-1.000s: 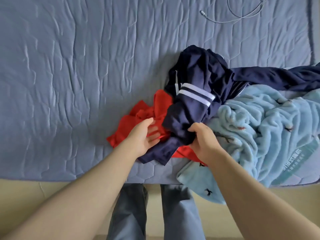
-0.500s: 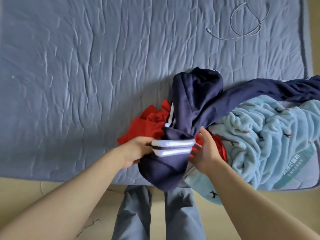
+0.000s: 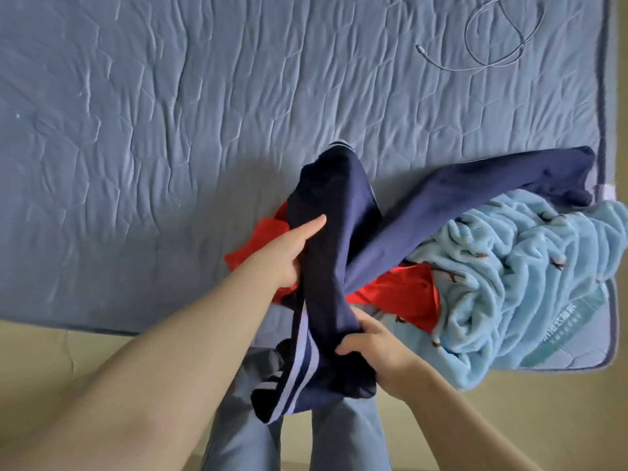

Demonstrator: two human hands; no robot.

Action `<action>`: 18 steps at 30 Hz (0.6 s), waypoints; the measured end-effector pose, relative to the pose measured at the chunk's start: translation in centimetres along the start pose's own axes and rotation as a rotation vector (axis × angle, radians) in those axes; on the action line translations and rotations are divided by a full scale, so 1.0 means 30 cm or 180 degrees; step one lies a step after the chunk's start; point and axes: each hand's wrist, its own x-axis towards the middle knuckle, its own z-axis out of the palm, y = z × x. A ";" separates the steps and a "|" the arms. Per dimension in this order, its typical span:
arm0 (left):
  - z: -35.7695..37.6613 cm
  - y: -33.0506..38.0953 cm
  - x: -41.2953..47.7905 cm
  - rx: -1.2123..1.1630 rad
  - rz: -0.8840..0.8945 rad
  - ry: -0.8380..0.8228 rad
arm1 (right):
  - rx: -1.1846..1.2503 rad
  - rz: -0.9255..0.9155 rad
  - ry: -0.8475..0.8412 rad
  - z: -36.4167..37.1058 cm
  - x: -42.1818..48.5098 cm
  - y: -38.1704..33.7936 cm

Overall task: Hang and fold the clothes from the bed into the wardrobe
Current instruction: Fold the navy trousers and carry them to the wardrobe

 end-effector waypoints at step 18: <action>0.071 -0.095 -0.014 -0.0255 0.0702 -0.0529 | 0.1639 -0.0531 0.1493 -0.203 0.071 -0.090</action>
